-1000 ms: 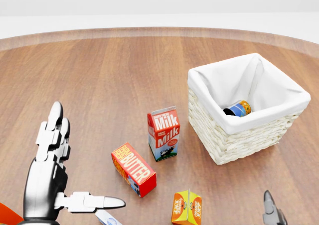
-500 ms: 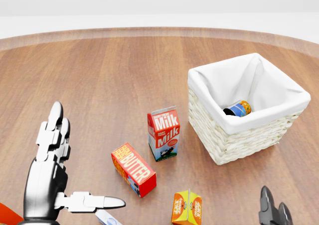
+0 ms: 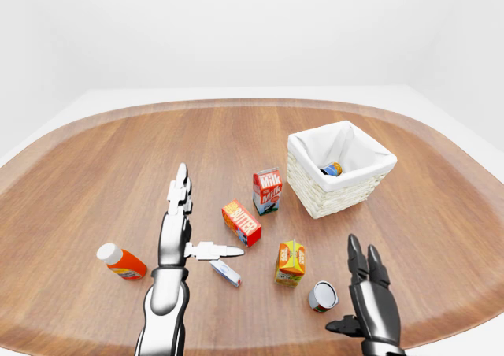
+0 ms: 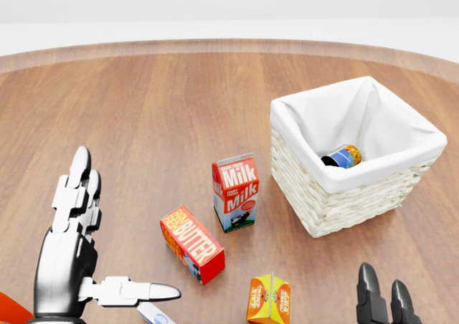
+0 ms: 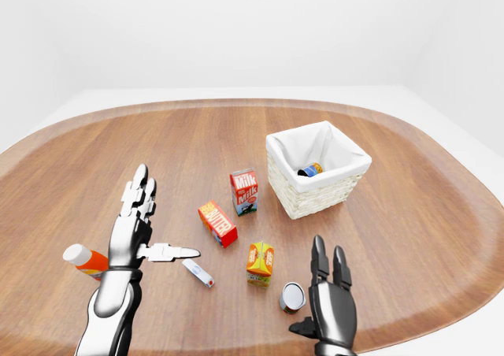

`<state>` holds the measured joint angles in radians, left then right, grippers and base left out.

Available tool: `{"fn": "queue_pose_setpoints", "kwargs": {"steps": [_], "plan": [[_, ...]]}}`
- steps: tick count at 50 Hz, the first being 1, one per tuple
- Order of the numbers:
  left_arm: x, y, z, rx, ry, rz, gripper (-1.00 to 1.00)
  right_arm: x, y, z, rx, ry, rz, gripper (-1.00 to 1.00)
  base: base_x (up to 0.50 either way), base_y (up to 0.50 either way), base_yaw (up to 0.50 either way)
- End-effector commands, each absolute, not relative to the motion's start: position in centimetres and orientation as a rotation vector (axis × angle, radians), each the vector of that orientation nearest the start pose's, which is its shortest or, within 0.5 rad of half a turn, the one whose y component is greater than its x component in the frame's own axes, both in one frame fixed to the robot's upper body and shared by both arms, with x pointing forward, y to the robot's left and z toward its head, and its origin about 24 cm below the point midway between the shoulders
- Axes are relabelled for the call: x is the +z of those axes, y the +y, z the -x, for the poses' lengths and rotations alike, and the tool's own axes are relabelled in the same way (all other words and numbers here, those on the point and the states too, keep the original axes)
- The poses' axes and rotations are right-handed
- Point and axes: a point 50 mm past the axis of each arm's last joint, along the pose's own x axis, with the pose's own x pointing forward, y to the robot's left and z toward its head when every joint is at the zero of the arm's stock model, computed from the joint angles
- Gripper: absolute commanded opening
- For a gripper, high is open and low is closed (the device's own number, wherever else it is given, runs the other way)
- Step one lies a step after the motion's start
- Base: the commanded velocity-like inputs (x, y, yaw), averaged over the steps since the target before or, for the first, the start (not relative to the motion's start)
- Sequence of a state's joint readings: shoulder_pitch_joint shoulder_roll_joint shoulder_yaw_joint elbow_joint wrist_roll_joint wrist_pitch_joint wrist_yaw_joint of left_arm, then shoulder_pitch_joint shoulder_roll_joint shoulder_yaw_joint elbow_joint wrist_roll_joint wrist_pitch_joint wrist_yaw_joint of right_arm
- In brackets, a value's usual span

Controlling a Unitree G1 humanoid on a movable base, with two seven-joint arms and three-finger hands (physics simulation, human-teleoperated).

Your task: Pick up the alphabet soup and the tomato sauce, and put them in the basket.

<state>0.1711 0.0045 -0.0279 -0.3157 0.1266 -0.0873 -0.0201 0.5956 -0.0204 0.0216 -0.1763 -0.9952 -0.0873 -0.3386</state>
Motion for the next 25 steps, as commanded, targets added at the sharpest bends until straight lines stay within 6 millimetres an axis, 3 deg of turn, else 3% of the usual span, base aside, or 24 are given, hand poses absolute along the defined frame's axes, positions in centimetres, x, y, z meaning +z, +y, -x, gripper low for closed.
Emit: {"fn": "queue_pose_setpoints", "kwargs": {"steps": [1,22,25], "plan": [[8.3,15.2,-21.8,0.003,-0.227,-0.133,1.00,-0.5,-17.3,-12.2,-0.175,0.099,1.103,1.00,0.00,0.00,0.00],[8.3,15.2,-21.9,0.004,-0.226,-0.130,1.00,-0.6,-15.8,-12.6,-0.122,-0.022,1.144,1.00,0.00,0.00,0.00],[8.3,15.2,-21.9,0.004,-0.227,-0.130,1.00,-1.6,-15.6,-12.6,-0.067,-0.015,1.194,1.00,0.00,0.00,0.00]]}}
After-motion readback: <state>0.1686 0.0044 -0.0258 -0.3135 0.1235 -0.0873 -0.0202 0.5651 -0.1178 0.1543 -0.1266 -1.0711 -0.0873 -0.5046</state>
